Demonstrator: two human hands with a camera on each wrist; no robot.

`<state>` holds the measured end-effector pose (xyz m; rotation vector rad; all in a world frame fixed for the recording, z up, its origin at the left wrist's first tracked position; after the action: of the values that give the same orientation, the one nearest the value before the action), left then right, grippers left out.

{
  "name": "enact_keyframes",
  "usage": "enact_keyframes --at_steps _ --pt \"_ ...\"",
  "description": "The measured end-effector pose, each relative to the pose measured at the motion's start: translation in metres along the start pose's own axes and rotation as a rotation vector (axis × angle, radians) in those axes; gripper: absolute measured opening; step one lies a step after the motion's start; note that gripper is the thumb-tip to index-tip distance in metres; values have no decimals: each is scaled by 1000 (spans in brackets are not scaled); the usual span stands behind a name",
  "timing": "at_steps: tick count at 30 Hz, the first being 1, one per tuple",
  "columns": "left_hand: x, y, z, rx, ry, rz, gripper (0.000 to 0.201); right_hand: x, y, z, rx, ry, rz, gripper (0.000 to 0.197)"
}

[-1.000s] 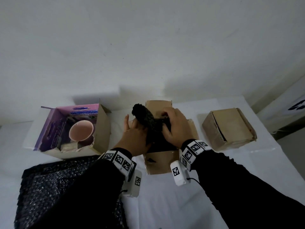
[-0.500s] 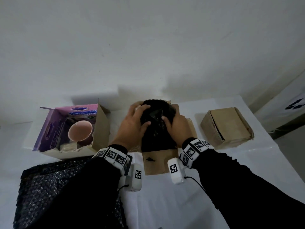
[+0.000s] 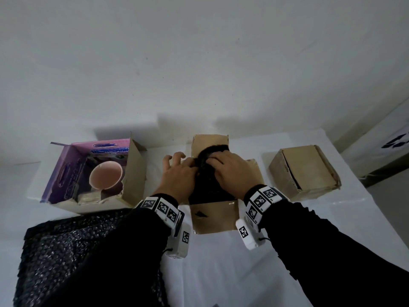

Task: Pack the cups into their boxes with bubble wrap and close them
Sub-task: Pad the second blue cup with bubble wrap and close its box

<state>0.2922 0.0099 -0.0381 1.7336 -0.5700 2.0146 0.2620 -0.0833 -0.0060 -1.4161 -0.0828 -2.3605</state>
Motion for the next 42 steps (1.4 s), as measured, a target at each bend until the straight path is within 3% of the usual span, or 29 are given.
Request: enact_keyframes --at_steps 9,13,15,18,20,25,27,29,31,33,38,42 --pt "3 4 2 -21 31 59 31 -24 2 -14 -176 -199 33 33" --pt "5 2 2 4 88 16 31 -19 0 -8 -145 -192 -200 54" --pt "11 2 -1 37 176 -34 30 -20 3 -6 -170 -210 -198 63" --pt "16 8 -5 -36 285 -30 33 -28 8 -7 -188 -289 -197 75" --pt "15 10 -5 -80 250 -8 38 -36 11 -8 -170 -337 -211 71" --pt "1 4 -1 0 -20 -14 40 -42 16 -3 -192 -454 -133 57" --pt "-1 6 3 -8 -69 -2 40 -34 24 -5 -271 -405 24 45" --pt "-5 6 5 -6 -106 15 41 -16 33 -9 -320 -199 115 31" --pt "-8 6 6 3 -113 23 42 -1 33 -15 -247 -36 -26 21" --pt "-10 7 4 -2 -120 25 43 0 24 -21 -159 -2 -124 19" --pt "-8 8 1 -23 -92 60 41 -20 -2 -17 15 -226 -151 37" --pt "13 8 -1 -54 142 41 26 -30 13 -10 -188 -482 72 21"
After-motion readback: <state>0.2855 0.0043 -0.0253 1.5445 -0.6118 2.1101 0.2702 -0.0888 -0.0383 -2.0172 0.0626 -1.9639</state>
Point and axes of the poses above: each hand's wrist, its own z-axis towards the middle knuckle, its own x-axis out of the back of the hand, y = z × x, the point moved 10 cm from there along z, towards the middle knuckle, and after that the axes turned 13 degrees about y, right-handed, at the moved point
